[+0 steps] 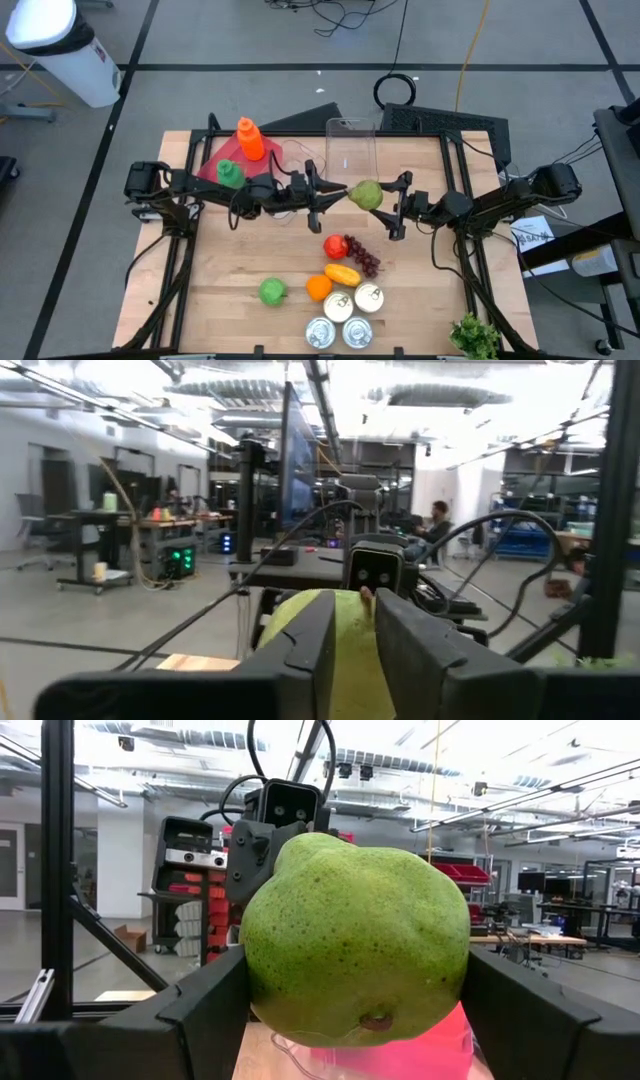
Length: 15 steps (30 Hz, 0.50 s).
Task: Pick & Place Food Item
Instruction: Put the green pear into the left transparent bin
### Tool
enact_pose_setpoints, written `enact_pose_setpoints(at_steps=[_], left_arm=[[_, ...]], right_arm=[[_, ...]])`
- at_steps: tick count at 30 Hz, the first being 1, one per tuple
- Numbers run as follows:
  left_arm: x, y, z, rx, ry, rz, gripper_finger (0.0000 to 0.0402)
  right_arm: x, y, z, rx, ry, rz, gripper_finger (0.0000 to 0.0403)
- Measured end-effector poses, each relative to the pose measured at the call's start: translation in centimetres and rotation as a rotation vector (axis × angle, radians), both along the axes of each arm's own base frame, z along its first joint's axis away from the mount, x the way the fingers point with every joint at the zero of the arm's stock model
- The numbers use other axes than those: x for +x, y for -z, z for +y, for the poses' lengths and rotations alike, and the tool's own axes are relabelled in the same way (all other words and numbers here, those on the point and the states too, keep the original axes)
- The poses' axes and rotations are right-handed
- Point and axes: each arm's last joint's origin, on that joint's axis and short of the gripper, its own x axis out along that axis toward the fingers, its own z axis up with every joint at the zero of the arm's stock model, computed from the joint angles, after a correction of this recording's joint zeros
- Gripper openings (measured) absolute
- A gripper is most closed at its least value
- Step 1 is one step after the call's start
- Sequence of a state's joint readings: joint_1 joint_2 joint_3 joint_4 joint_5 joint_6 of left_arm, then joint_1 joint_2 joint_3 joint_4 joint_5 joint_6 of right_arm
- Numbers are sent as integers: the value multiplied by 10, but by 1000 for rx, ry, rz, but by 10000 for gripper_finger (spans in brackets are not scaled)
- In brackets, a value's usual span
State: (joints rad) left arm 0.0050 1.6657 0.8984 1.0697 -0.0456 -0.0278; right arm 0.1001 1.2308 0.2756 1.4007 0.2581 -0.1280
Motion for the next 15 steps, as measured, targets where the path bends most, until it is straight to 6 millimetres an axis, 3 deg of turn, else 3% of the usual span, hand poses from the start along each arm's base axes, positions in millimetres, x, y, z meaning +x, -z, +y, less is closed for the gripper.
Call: enact_pose_setpoints(at_steps=[6,15], left_arm=[[6,-8,-2,35,54,20,12],[7,-10,-2,50,59,21,9]], right_arm=[[0,0,0,1,0,2,303],[0,0,0,5,-3,3,303]])
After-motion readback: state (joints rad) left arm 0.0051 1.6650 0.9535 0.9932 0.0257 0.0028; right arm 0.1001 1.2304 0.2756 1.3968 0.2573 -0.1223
